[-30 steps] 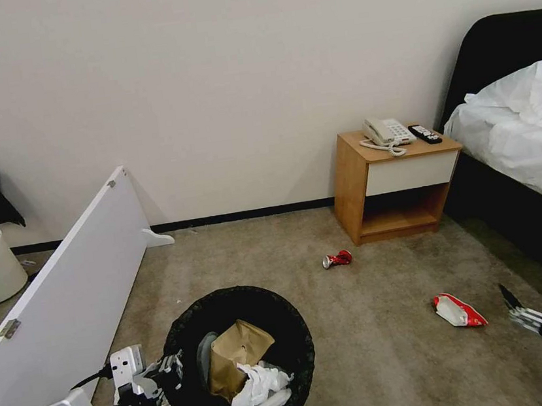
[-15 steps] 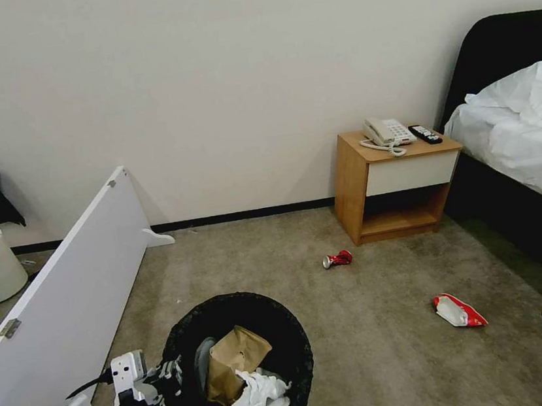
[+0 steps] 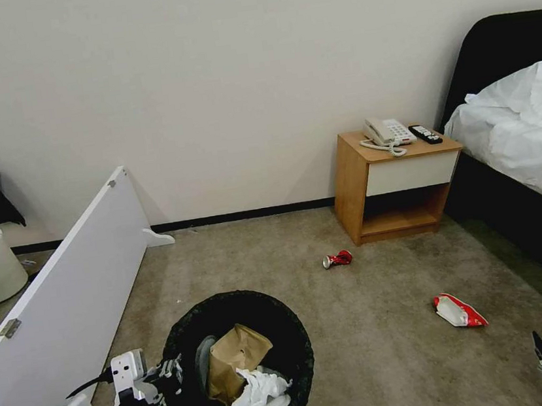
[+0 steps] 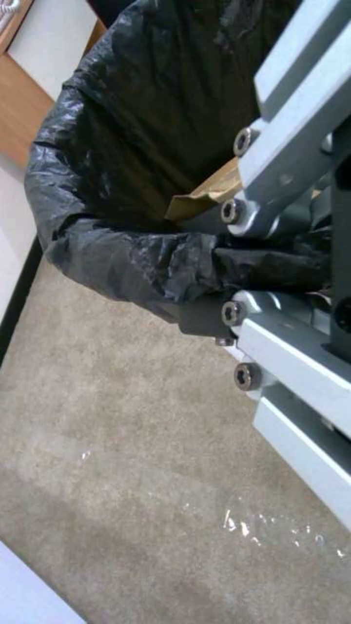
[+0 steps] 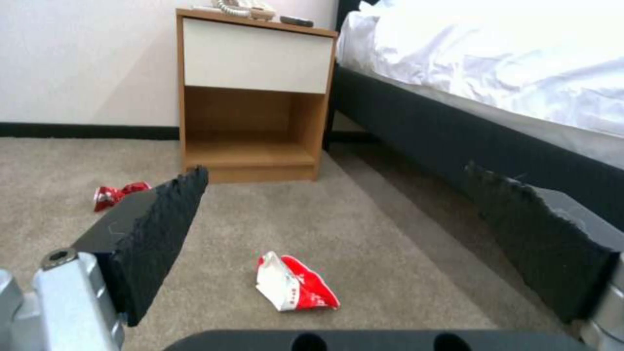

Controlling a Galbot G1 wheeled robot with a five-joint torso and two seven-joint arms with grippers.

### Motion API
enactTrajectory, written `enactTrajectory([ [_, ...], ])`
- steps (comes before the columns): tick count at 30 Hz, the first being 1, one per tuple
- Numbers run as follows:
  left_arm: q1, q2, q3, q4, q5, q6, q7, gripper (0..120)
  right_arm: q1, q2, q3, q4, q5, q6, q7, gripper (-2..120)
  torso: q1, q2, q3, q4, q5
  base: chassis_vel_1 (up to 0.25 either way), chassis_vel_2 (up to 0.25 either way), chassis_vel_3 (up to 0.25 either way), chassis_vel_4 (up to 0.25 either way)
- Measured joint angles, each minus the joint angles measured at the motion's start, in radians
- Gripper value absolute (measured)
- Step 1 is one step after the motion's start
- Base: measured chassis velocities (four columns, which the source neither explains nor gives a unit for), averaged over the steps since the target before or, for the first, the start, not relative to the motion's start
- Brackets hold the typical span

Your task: Pick up the trash bin, then pick up the garbage from the floor and place it into the trash bin.

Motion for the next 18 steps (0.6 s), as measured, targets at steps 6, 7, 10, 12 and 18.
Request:
enactTrajectory([
  [6, 0.0, -0.001, 0.003, 0.0, 0.0, -0.001, 0.0, 4, 0.003, 0.006, -0.005, -0.007, -0.005, 0.002, 0.0, 100, 0.0, 0.0, 0.0, 0.0, 0.0, 0.0, 0.0, 0.0, 0.0],
  [7, 0.0, -0.001, 0.003, 0.0, 0.0, -0.001, 0.0, 4, 0.003, 0.006, -0.005, -0.007, -0.005, 0.002, 0.0, 100, 0.0, 0.0, 0.0, 0.0, 0.0, 0.0, 0.0, 0.0, 0.0],
  [10, -0.001, -0.001, 0.004, 0.0, 0.0, -0.001, 0.0, 4, 0.01, 0.011, -0.006, -0.02, 0.003, 0.013, -0.026, 100, 0.0, 0.0, 0.0, 0.0, 0.0001, 0.0, 0.0, 0.0, 0.0],
  [12, -0.001, -0.001, 0.004, 0.0, 0.0, -0.001, 0.0, 4, 0.012, 0.011, -0.009, -0.024, 0.014, 0.016, -0.038, 100, 0.0, 0.0, 0.0, 0.0, 0.0001, 0.0, 0.0, 0.0, 0.0],
  [18, 0.003, -0.001, 0.0, 0.0, -0.001, -0.001, 0.0, 4, 0.015, 0.011, -0.012, -0.032, 0.023, 0.025, -0.05, 100, 0.0, 0.0, 0.0, 0.0, 0.0001, 0.0, 0.0, 0.0, 0.0],
])
